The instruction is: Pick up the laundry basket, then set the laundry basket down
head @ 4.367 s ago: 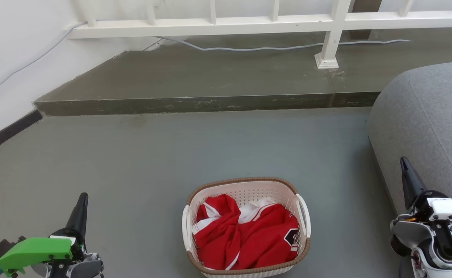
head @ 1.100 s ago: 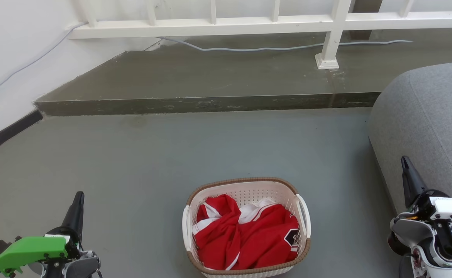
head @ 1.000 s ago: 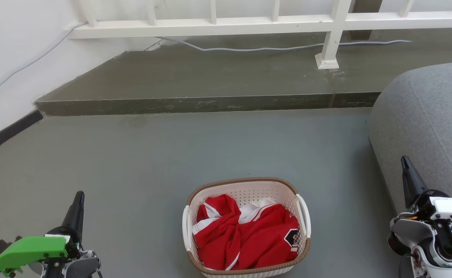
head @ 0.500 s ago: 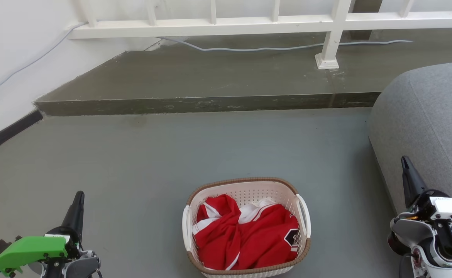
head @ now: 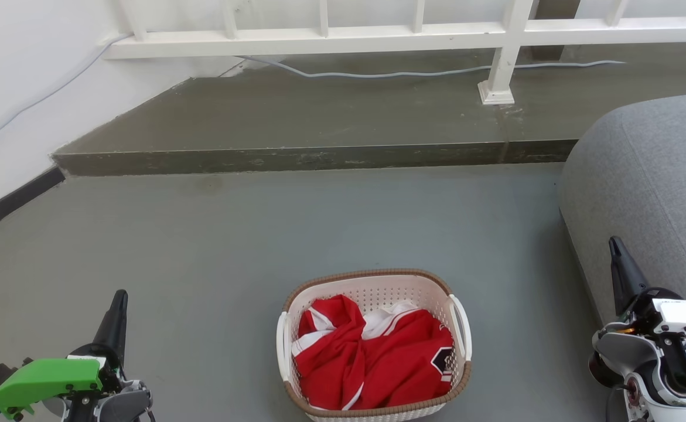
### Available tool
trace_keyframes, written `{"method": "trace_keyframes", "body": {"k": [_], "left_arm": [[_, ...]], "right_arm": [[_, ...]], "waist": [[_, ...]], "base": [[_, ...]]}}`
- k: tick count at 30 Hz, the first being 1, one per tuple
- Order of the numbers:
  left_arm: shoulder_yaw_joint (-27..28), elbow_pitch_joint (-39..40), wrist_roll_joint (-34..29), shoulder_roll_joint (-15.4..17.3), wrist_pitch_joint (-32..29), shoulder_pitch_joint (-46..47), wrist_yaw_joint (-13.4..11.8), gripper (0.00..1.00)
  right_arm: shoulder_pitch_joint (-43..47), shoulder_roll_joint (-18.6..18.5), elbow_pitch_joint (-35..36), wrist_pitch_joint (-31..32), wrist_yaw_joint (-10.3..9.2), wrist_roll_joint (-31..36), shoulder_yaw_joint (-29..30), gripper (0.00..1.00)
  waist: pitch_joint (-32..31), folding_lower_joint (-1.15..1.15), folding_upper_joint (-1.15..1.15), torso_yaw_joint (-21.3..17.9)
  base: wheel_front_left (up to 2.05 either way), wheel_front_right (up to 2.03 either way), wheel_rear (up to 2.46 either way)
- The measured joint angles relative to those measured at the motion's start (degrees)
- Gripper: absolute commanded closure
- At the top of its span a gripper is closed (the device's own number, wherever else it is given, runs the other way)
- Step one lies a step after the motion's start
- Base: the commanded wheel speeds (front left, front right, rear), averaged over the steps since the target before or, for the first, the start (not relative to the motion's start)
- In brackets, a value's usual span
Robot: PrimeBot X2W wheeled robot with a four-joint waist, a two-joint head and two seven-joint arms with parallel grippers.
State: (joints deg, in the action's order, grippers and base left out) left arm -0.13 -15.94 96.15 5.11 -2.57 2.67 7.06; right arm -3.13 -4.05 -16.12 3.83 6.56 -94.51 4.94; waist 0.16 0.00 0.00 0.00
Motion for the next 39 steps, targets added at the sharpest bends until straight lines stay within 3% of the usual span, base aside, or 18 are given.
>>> {"method": "trace_keyframes", "body": {"k": [39], "left_arm": [[0.15,0.10,-0.02,-0.15,-0.18,0.03,0.00,1.00]], "right_arm": [[-0.03,0.08,0.07,0.26,0.45,0.01,0.15,1.00]], "waist": [[0.01,0.00,0.00,0.00]], "base": [[0.00,0.00,0.00]]}}
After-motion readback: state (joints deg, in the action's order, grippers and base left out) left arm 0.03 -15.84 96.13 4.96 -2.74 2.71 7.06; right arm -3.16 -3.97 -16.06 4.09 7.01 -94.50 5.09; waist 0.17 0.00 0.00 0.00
